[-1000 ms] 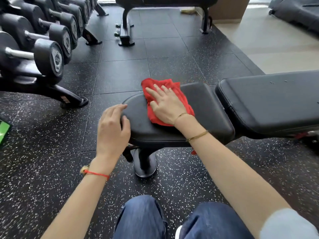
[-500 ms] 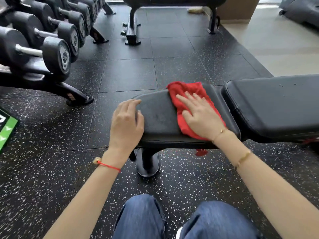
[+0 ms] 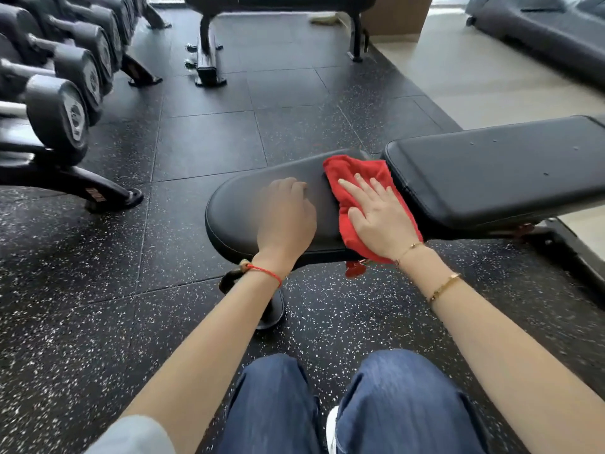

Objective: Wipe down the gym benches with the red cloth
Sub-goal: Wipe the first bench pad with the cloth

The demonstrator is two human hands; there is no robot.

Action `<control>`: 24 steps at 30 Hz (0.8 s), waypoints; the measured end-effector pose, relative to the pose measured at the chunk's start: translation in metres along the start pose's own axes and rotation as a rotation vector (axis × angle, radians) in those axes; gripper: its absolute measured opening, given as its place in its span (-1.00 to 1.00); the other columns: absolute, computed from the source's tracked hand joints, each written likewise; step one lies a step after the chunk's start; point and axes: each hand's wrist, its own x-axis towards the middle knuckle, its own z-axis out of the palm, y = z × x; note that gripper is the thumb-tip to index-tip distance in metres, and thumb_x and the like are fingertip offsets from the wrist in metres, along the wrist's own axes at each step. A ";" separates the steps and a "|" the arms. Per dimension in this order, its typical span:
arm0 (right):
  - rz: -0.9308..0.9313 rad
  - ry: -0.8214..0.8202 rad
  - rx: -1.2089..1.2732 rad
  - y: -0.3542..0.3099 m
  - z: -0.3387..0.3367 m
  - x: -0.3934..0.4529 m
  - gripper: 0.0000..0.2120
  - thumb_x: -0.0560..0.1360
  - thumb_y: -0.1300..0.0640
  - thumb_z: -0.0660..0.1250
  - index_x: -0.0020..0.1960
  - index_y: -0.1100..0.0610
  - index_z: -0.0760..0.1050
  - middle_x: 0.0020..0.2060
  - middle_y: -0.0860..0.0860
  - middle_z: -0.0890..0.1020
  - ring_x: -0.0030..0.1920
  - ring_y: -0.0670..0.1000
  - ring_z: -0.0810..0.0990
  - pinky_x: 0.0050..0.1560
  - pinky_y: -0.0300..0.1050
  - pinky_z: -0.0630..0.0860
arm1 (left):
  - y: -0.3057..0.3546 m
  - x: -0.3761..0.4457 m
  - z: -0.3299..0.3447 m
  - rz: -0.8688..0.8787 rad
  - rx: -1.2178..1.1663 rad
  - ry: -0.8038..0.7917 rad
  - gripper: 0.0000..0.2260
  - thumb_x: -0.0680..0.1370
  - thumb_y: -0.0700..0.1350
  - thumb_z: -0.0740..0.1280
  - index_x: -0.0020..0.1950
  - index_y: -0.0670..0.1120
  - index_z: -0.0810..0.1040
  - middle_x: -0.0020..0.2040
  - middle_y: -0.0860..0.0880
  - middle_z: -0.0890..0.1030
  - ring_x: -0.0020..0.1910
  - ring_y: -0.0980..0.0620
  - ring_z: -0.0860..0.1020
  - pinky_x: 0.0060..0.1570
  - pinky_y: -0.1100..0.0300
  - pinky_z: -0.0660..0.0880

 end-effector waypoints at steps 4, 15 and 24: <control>0.132 -0.051 -0.022 -0.004 -0.001 0.037 -0.49 0.62 -0.02 -0.02 0.56 -0.13 0.02 0.58 -0.01 -0.01 0.57 0.10 -0.06 0.55 0.08 -0.19 | -0.002 -0.002 0.000 -0.001 -0.019 0.021 -0.70 0.58 -0.10 0.18 0.27 -0.09 0.52 0.33 -0.03 0.51 0.37 -0.08 0.37 0.46 -0.04 0.18; -0.139 -0.076 -0.013 -0.006 -0.002 0.021 -0.47 0.60 0.07 0.06 0.55 -0.13 0.06 0.57 -0.01 0.06 0.56 0.10 -0.01 0.55 0.06 -0.14 | 0.001 0.000 0.002 -0.010 0.030 0.047 -0.75 0.52 -0.08 0.19 0.15 -0.05 0.52 0.19 -0.02 0.55 0.26 -0.09 0.43 0.37 -0.05 0.27; -0.145 -0.166 0.066 0.024 -0.012 0.070 -0.50 0.62 0.07 -0.01 0.53 -0.21 0.07 0.56 -0.13 0.03 0.57 0.06 -0.08 0.51 0.23 -0.21 | 0.003 -0.002 0.004 -0.007 0.004 0.108 -0.75 0.54 -0.12 0.24 0.19 -0.06 0.56 0.24 0.00 0.58 0.28 -0.06 0.46 0.38 0.02 0.28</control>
